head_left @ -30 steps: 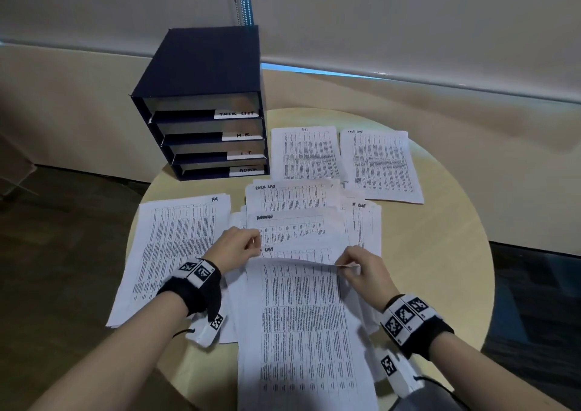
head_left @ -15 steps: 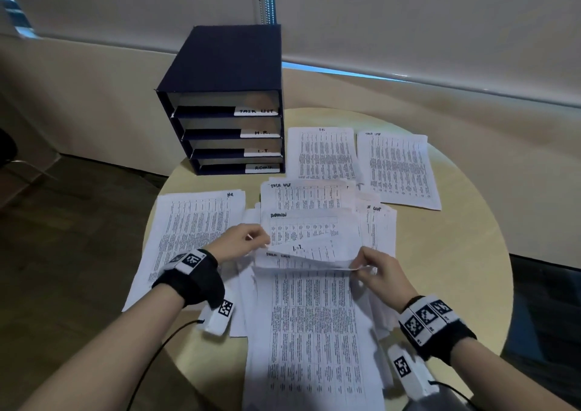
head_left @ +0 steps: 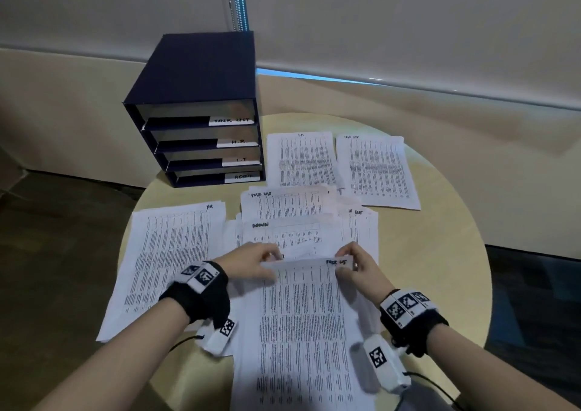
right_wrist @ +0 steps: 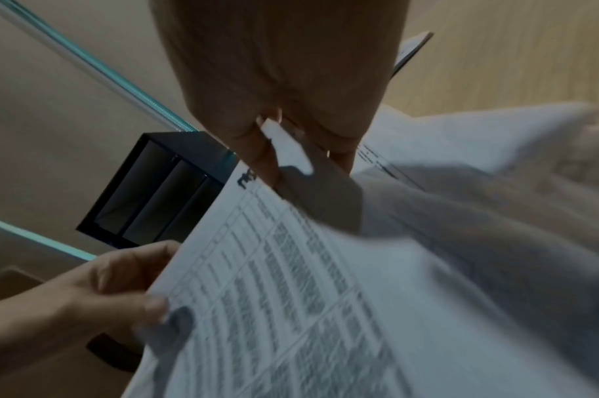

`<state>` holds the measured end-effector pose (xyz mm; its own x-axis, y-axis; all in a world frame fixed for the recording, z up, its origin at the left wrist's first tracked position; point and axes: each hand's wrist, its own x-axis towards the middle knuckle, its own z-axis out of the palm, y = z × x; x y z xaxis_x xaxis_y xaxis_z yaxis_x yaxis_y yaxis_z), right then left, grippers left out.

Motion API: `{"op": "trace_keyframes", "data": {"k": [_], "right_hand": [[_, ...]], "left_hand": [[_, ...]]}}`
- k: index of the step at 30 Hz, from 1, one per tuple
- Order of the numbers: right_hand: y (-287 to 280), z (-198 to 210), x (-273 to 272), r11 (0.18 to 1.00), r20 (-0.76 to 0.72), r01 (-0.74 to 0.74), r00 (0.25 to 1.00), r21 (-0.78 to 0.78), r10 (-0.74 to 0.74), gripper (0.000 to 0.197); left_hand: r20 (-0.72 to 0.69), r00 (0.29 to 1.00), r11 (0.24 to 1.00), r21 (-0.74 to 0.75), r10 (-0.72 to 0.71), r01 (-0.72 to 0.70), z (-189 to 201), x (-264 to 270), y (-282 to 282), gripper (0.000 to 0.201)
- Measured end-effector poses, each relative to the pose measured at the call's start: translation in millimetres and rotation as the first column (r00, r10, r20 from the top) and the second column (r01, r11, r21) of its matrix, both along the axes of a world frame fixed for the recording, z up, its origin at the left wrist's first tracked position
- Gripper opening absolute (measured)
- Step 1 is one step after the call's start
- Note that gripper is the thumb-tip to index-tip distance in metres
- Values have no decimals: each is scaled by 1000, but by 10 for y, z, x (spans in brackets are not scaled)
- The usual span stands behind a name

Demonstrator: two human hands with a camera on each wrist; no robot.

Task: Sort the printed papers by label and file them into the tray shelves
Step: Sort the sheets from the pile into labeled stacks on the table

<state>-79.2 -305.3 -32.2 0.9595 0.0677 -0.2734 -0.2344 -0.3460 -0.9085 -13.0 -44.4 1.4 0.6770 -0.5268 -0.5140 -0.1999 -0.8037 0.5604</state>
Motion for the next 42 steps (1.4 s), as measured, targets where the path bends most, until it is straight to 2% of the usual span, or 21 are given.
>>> {"op": "trace_keyframes", "data": {"k": [1,3,6,8,10,12,14,16,18,21,23,24,26,28,30,33,37,42], "right_hand": [[-15,25,79,1000,-28,-13,1000,-9,12,17],[-108,60,315,999,-68,37,997,-4,-37,27],[-331,-13,736,965,-124,241,960,-100,-252,28],[-452,-128,962,928,-187,327,915,-179,-359,27],[-509,-245,1143,908,-240,345,885,-238,-399,31],[-505,-291,1273,899,-233,326,887,-292,-397,37],[-480,-296,1364,881,-205,267,908,-390,-366,41],[-467,-271,1412,810,-179,184,926,-557,-333,43],[-481,-244,1438,765,-164,138,938,-629,-305,45],[-502,-193,1440,771,-103,172,951,-613,-293,45],[-459,-123,1449,720,80,260,958,-643,-274,38],[-411,-80,1470,737,169,294,956,-608,-241,34],[-257,-17,1519,827,238,241,962,-507,-134,33],[-101,37,1591,850,244,141,970,-507,-15,40],[1,74,1671,800,200,70,978,-596,64,45],[78,90,1720,717,158,8,977,-697,144,35],[101,66,1638,752,374,119,910,-648,178,12],[91,53,1361,783,491,137,839,-606,233,8]], "left_hand": [[42,997,996,68,-63,60,-33,13,-45,13],[71,992,986,140,-102,92,-82,28,-110,16],[83,992,983,167,-91,76,-129,61,-127,23],[96,992,981,184,-76,58,-147,98,-136,19],[100,993,981,190,-62,42,-170,147,-137,18],[100,994,983,179,-43,24,-210,199,-117,19],[86,996,985,174,-19,4,-266,237,-85,30],[72,997,983,182,10,-23,-294,247,-67,38],[64,998,983,183,22,-33,-279,249,-63,40],[65,997,986,165,28,-38,-226,258,-80,33],[72,997,987,156,25,-36,-214,277,-81,29],[77,997,987,155,27,-39,-219,285,-75,29],[69,997,987,156,39,-49,-226,263,-70,31],[62,997,986,153,56,-64,-226,234,-77,34],[62,996,987,143,59,-67,-210,216,-92,33],[75,996,991,123,48,-57,-186,208,-82,29],[78,996,996,79,34,-40,-180,202,-33,16],[94,996,996,93,0,-9,-192,188,49,14]]}}
